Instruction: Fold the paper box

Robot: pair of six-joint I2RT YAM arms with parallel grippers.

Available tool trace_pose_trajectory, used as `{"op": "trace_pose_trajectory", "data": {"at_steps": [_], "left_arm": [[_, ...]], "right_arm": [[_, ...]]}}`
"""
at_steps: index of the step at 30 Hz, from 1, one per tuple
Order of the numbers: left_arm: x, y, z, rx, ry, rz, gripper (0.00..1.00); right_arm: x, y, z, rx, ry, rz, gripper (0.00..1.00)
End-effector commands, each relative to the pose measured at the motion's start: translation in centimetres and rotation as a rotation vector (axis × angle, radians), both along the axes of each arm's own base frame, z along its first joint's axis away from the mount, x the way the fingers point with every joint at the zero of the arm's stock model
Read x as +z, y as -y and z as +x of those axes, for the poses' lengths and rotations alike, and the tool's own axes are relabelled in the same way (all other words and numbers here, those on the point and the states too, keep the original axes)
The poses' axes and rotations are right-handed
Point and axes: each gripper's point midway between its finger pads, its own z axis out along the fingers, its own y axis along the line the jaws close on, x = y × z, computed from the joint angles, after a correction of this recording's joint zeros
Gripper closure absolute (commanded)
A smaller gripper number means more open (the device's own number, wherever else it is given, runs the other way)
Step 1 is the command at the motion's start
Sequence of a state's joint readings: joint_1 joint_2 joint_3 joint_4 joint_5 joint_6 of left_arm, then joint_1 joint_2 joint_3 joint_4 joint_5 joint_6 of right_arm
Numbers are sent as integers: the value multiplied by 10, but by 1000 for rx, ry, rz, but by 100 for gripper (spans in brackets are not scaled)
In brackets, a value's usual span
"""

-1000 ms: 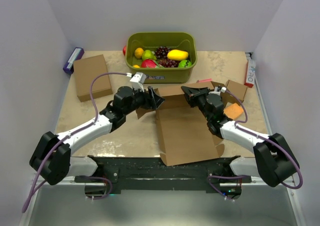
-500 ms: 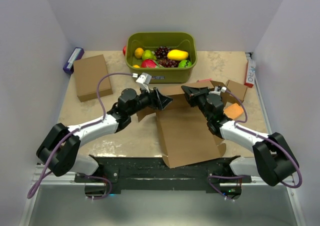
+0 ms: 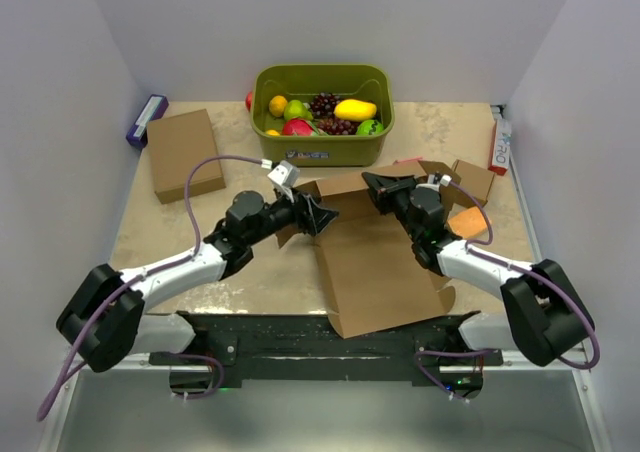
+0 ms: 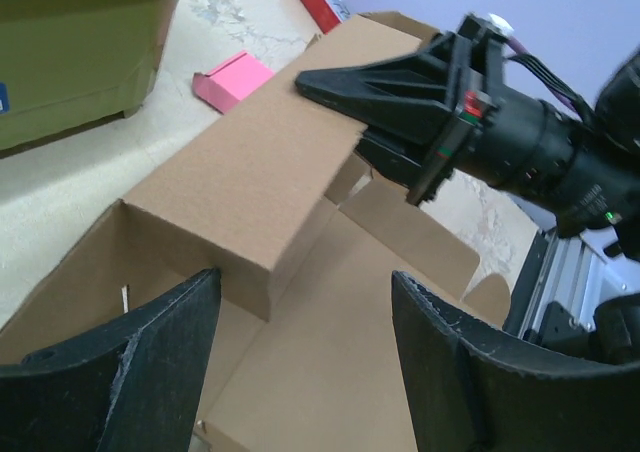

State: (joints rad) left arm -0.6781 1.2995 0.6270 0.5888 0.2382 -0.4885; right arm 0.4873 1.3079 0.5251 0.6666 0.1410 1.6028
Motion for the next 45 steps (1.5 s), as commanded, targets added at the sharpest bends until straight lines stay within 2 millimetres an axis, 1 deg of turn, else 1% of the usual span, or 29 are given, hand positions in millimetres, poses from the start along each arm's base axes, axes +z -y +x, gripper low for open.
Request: {"op": "trace_pose_trajectory", "data": {"at_steps": [1,2,4,6,7,9,11,12,13,15,16,18,19,21,22,23,26,27,30,32,34,35,36,39,41,43,44,45], "left_arm": [[5,1,-30,-99,120,48,27],[-3,2,-37,-121,123,61,27],[-8,8,-56,-184,140,61,27],[-13,14,-67,-232,155,73,30],[-19,20,-77,-266,149,84,30],[-26,24,-85,-297,144,96,34],[-39,30,-94,-327,123,116,38],[-43,30,-96,-327,115,124,43],[-53,30,-100,-333,98,139,46],[-62,30,-104,-333,75,145,53],[-71,29,-109,-339,60,154,54],[-82,27,-112,-329,36,170,55],[-93,25,-117,-335,18,187,55],[-104,22,-119,-322,-6,206,55],[-117,19,-122,-319,-28,228,55],[-124,17,-124,-311,-46,242,55],[-149,8,-125,-271,-94,297,58],[-161,3,-123,-247,-117,332,58],[-180,-6,-125,-218,-155,387,58],[-188,-10,-126,-203,-178,399,58],[-200,-13,-128,-190,-214,421,59],[-204,-15,-125,-167,-223,429,59],[-212,-18,-127,-158,-244,447,59],[-223,-23,-128,-124,-283,464,59],[-225,-22,-130,-117,-295,467,59],[-225,-21,-130,-109,-291,480,59],[-223,-21,-128,-102,-282,480,57],[-217,-19,-125,-93,-263,468,55]], "right_arm": [[4,4,7,-43,16,7,89],[4,5,8,-47,15,5,89],[3,5,8,-47,13,5,89],[3,5,8,-49,12,8,89],[4,6,8,-52,13,6,89],[7,7,7,-55,20,6,89],[6,8,7,-59,15,2,89],[8,9,7,-61,19,2,89],[8,9,6,-61,18,1,89],[9,10,6,-66,20,-3,89],[10,10,6,-67,21,-6,89],[10,11,5,-72,20,-7,89],[11,12,5,-75,23,-7,89],[10,12,5,-75,20,-8,89],[11,12,5,-75,21,-7,89],[12,13,5,-78,22,-6,89],[11,13,5,-79,22,-10,89],[11,13,5,-81,20,-10,89],[11,14,6,-82,22,-10,89],[9,14,6,-84,17,-12,89],[9,13,6,-82,17,-12,89],[10,13,6,-81,18,-11,89],[10,13,6,-82,18,-11,89],[9,14,6,-85,16,-16,89],[10,15,7,-89,20,-17,89],[10,14,6,-86,18,-17,89],[10,14,6,-88,18,-17,89],[9,15,6,-88,17,-19,89]]}}
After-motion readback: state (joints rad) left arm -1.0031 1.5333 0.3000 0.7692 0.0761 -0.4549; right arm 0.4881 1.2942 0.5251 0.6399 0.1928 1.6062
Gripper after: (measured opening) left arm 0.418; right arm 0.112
